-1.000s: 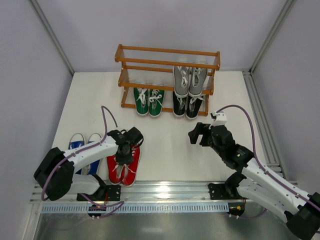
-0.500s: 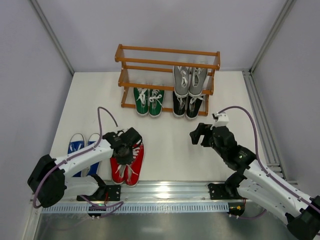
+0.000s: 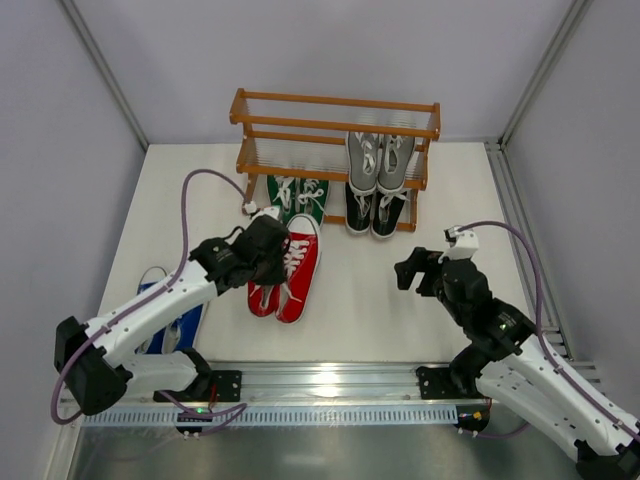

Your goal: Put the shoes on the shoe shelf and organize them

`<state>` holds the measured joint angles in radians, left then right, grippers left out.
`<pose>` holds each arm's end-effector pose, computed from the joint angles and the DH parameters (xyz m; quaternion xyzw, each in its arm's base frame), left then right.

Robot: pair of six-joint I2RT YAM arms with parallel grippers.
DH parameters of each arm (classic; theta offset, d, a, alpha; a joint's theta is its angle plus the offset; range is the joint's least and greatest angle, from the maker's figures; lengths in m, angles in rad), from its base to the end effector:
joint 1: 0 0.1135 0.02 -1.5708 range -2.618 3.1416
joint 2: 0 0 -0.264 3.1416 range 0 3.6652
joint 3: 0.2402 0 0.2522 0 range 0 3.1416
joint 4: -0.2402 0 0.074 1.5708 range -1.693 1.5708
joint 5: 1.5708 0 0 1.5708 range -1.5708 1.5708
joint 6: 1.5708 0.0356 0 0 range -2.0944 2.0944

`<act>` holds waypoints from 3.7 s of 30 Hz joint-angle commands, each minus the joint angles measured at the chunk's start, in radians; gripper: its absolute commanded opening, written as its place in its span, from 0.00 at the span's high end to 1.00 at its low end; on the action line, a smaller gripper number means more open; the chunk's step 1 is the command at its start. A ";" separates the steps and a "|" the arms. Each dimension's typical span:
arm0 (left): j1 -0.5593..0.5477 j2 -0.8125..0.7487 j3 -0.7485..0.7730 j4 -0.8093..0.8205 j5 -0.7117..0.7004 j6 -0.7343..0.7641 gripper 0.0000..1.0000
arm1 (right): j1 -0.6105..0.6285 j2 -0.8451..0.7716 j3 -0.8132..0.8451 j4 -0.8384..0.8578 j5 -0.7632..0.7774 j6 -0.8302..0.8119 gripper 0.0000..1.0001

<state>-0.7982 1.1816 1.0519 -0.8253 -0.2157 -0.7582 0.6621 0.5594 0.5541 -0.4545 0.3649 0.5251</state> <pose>0.1683 -0.1618 0.2968 -0.0137 0.9479 -0.1385 0.2866 0.1164 0.0746 0.2647 0.0383 0.8401 0.1623 0.5161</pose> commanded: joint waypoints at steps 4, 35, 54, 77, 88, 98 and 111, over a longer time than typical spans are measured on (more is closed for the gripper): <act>0.001 0.151 0.305 0.206 -0.123 0.212 1.00 | 0.007 -0.061 0.066 -0.081 0.062 -0.023 0.11; 0.335 0.795 1.140 -0.035 0.050 0.484 1.00 | 0.005 -0.153 0.084 -0.154 0.091 -0.034 0.11; 0.381 0.859 1.269 0.040 0.070 0.522 1.00 | 0.007 -0.147 0.078 -0.150 0.094 -0.034 0.11; 0.401 0.799 1.197 0.103 0.030 0.481 0.32 | 0.007 -0.133 0.073 -0.150 0.100 -0.034 0.11; 0.398 0.773 1.181 0.006 0.087 0.506 0.27 | 0.007 -0.125 0.072 -0.145 0.103 -0.036 0.11; 0.399 0.897 1.241 -0.140 0.108 0.592 0.28 | 0.007 -0.127 0.072 -0.147 0.100 -0.036 0.11; 0.415 0.957 1.269 -0.146 0.104 0.622 0.78 | 0.005 -0.128 0.069 -0.144 0.105 -0.036 0.11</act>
<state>-0.3962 2.1277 2.2654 -0.9638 -0.1196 -0.1505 0.6621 0.4259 0.6041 -0.6216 0.4473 0.4999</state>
